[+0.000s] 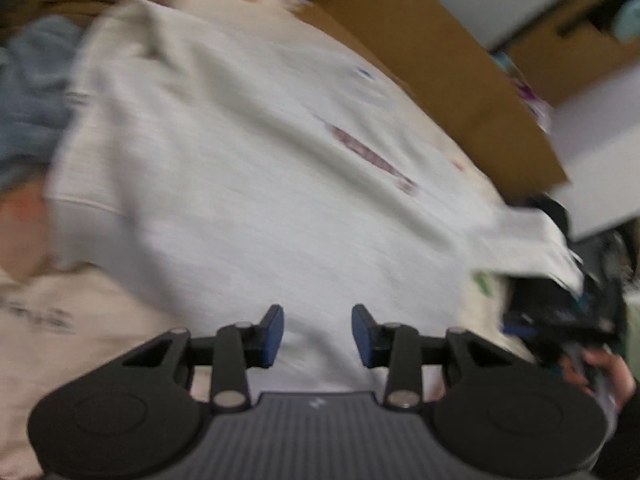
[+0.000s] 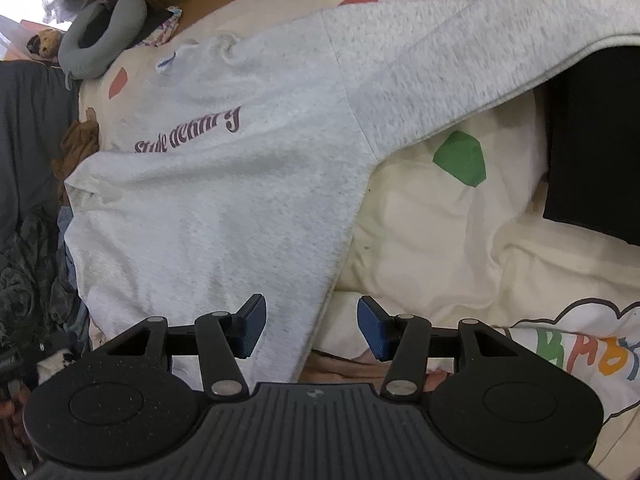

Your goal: Fold clothes

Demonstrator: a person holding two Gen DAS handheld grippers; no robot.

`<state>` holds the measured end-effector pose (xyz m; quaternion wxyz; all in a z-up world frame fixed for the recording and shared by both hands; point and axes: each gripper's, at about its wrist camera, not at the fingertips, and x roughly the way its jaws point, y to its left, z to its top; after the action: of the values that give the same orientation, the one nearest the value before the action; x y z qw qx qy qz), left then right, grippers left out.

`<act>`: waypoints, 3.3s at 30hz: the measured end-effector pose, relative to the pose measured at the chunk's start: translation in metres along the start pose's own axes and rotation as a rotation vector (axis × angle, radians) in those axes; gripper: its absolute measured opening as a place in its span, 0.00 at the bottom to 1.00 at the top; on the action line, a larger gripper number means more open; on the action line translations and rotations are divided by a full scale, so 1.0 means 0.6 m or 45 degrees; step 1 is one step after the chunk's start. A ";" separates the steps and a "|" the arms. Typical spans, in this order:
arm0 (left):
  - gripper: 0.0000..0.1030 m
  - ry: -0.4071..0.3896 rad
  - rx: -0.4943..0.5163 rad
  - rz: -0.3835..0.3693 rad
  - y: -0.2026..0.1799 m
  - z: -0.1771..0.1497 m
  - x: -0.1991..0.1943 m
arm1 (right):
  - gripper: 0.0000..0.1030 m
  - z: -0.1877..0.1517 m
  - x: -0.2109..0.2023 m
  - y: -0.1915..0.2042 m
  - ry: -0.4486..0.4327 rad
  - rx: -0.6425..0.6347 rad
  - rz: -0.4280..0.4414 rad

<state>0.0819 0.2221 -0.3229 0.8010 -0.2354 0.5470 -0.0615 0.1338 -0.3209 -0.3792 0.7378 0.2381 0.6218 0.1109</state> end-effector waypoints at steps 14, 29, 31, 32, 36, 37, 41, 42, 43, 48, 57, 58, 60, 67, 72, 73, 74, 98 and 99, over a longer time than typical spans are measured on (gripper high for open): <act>0.60 -0.232 -0.055 0.366 0.198 0.044 0.027 | 0.57 -0.007 0.062 -0.009 0.128 -0.031 -0.030; 0.34 -0.253 -0.072 0.242 0.241 0.058 0.099 | 0.57 -0.074 0.175 0.017 0.395 -0.122 0.103; 0.17 -0.240 -0.067 0.227 0.244 0.058 0.099 | 0.62 -0.083 0.187 0.022 0.407 -0.150 0.123; 0.08 -0.231 -0.063 0.222 0.245 0.057 0.098 | 0.66 -0.083 0.189 0.026 0.403 -0.156 0.146; 0.06 -0.205 -0.026 0.202 0.239 0.043 0.074 | 0.59 -0.086 0.194 0.041 0.395 -0.194 0.226; 0.06 -0.200 -0.024 0.197 0.239 0.040 0.064 | 0.51 -0.086 0.194 0.043 0.400 -0.197 0.240; 0.06 -0.169 0.008 0.182 0.236 0.025 0.022 | 0.02 -0.087 0.192 0.048 0.415 -0.214 0.275; 0.06 -0.158 0.016 0.183 0.234 0.021 0.009 | 0.02 -0.086 0.185 0.049 0.412 -0.220 0.284; 0.05 -0.146 0.023 0.184 0.232 0.018 -0.004 | 0.02 -0.085 0.179 0.049 0.408 -0.225 0.293; 0.05 -0.086 0.025 0.180 0.230 0.003 -0.073 | 0.02 -0.077 0.125 0.045 0.369 -0.219 0.306; 0.05 0.011 0.017 0.155 0.209 -0.049 -0.174 | 0.01 -0.063 0.033 0.030 0.324 -0.219 0.253; 0.05 0.019 0.011 0.150 0.208 -0.054 -0.181 | 0.01 -0.062 0.026 0.029 0.329 -0.222 0.245; 0.05 0.031 -0.011 0.137 0.210 -0.069 -0.199 | 0.01 -0.063 0.016 0.030 0.342 -0.232 0.235; 0.05 0.096 -0.055 0.108 0.214 -0.111 -0.229 | 0.01 -0.060 -0.014 0.032 0.400 -0.251 0.218; 0.05 0.157 -0.088 0.134 0.233 -0.147 -0.196 | 0.02 -0.057 0.004 0.020 0.416 -0.232 0.131; 0.05 0.170 -0.097 0.155 0.239 -0.154 -0.186 | 0.02 -0.057 0.010 0.017 0.407 -0.219 0.108; 0.05 0.183 -0.105 0.176 0.244 -0.161 -0.175 | 0.02 -0.057 0.016 0.014 0.401 -0.206 0.082; 0.29 -0.108 -0.170 0.274 0.263 0.021 -0.154 | 0.26 0.052 -0.056 0.012 0.105 -0.196 0.043; 0.29 -0.118 -0.152 0.268 0.262 0.040 -0.145 | 0.26 0.063 -0.051 0.012 0.096 -0.202 0.055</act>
<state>0.0443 0.3988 -0.3121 0.8119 -0.2264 0.5340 0.0666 0.1653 -0.3369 -0.3446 0.7277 0.1879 0.6332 0.1848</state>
